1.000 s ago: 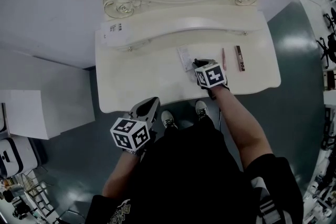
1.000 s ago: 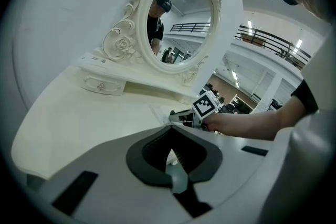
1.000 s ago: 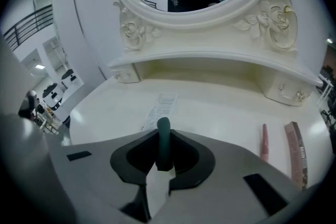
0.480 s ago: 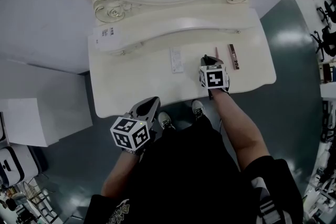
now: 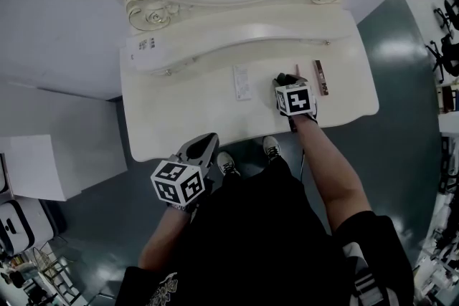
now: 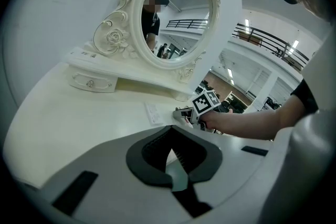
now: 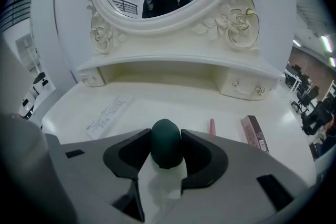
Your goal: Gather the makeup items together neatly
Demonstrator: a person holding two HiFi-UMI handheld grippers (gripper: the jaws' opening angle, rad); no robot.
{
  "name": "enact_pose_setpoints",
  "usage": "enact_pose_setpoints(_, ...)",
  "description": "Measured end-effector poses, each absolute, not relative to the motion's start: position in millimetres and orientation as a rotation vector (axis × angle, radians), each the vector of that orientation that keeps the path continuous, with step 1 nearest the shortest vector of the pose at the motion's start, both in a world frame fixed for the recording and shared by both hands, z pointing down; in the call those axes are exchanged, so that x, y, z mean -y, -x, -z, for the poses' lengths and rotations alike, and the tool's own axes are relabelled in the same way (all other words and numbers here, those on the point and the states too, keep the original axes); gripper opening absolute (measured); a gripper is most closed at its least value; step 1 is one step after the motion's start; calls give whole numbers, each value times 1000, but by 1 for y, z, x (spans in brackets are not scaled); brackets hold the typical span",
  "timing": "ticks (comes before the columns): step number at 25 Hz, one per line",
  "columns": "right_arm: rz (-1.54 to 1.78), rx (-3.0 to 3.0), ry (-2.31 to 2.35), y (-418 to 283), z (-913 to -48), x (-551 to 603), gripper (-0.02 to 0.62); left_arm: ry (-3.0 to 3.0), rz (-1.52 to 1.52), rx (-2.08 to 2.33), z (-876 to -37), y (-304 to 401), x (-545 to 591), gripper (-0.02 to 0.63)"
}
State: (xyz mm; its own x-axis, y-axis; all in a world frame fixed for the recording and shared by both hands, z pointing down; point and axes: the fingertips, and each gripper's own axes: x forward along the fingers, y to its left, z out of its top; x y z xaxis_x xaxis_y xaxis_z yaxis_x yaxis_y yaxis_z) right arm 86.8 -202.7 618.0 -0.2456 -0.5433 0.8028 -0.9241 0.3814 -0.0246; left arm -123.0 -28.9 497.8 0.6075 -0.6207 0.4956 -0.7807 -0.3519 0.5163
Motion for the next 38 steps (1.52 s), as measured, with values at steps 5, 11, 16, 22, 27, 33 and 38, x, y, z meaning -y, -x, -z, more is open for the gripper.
enact_pose_setpoints(5, -681, 2006, -1242, -77, -611, 202, 233, -2092, -276, 1091, -497, 121, 29, 8)
enact_pose_setpoints(11, -572, 2081, -1408, -98, -567, 188, 234, -2103, -274, 1079, -496, 115, 29, 8)
enact_pose_setpoints(16, -694, 2060, -1436, -112, -586, 140, 218, -2112, -269, 1066, -496, 112, 29, 8)
enact_pose_setpoints(22, -737, 2075, -1286, -84, -603, 161, 152, -2119, -279, 1057, -495, 107, 26, 8)
enact_pose_setpoints(27, -772, 2061, -1216, -78, -617, 179, 152, -2103, -289, 1072, -497, 109, 21, 8)
enact_pose_setpoints(33, -651, 2144, -1266, -84, -595, 181, 150, -2085, -282, 1095, -499, 117, 19, 8)
enact_pose_setpoints(38, -592, 1891, -1510, -150, -600, 169, 150, -2094, -278, 1090, -496, 116, 20, 8)
